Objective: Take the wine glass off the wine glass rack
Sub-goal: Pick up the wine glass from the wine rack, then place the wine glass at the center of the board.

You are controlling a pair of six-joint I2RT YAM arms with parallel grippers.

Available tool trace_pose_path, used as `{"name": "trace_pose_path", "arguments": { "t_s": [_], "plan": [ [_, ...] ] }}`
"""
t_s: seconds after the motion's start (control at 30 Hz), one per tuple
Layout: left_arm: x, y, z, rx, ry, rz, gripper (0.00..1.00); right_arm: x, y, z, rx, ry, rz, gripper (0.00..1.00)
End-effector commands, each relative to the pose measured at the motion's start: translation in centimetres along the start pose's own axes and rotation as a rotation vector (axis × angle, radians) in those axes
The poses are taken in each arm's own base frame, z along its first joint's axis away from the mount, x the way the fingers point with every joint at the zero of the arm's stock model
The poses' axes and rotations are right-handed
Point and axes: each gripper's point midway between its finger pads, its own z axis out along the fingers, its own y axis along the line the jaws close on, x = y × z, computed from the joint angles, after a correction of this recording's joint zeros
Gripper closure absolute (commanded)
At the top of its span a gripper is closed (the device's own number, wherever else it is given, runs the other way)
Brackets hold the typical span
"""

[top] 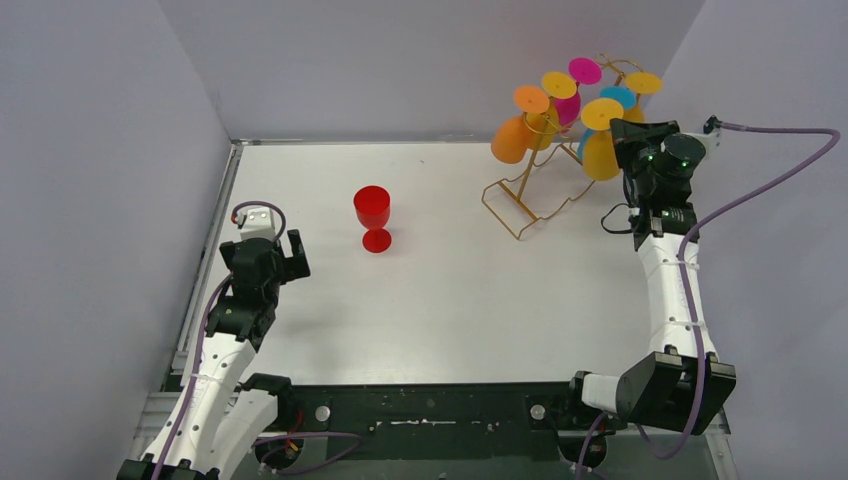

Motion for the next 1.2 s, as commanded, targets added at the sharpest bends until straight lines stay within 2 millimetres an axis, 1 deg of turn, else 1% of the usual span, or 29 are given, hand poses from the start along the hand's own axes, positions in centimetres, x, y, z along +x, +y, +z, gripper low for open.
{"name": "trace_pose_path", "arguments": {
  "t_s": [0.0,0.13,0.3,0.47,0.57,0.63,0.73,0.8,0.87,0.97,1.03,1.07,1.17],
  "plan": [
    [-1.7,-0.3,-0.2,0.018,-0.057,-0.007,0.02,-1.9,2.3,-1.4,-0.070,-0.069,-0.010,1.00],
    [-1.6,-0.4,-0.3,0.027,-0.055,-0.007,0.03,-1.5,2.0,-2.3,-0.057,-0.051,-0.024,1.00],
    [-1.7,-0.7,-0.3,0.039,-0.053,-0.007,0.03,-1.4,2.2,-4.2,-0.058,-0.046,-0.052,1.00],
    [-2.1,-0.8,-0.6,0.046,-0.058,-0.030,0.03,-0.2,2.1,-5.6,-0.068,0.013,-0.081,1.00],
    [-2.3,-2.2,-1.1,0.125,-0.056,-0.052,0.03,1.3,2.6,-6.2,-0.103,0.082,-0.092,1.00],
    [-2.7,-3.3,-1.7,0.183,-0.042,-0.081,0.03,2.6,2.7,-6.8,-0.121,0.143,-0.097,1.00],
    [-3.9,-5.3,-3.0,0.303,-0.045,-0.115,0.03,4.4,2.7,-7.7,-0.139,0.218,-0.126,1.00],
    [-5.0,-6.9,-4.0,0.396,-0.061,-0.134,0.02,5.6,2.5,-8.4,-0.141,0.259,-0.150,1.00],
    [-5.5,-8.7,-5.1,0.509,-0.053,-0.139,0.03,7.0,2.9,-9.2,-0.182,0.302,-0.177,1.00],
    [-6.1,-10.7,-6.4,0.633,-0.037,-0.147,0.03,9.8,4.0,-10.4,-0.256,0.392,-0.226,1.00],
    [-6.5,-12.1,-7.4,0.723,-0.027,-0.174,0.03,12.1,4.8,-11.1,-0.313,0.467,-0.255,1.00],
    [-6.8,-12.8,-7.8,0.769,-0.024,-0.191,0.03,13.5,5.4,-11.7,-0.346,0.512,-0.271,1.00],
    [-7.4,-14.8,-9.4,0.916,-0.013,-0.236,0.03,16.2,6.0,-12.5,-0.392,0.585,-0.314,1.00]
  ]
}}
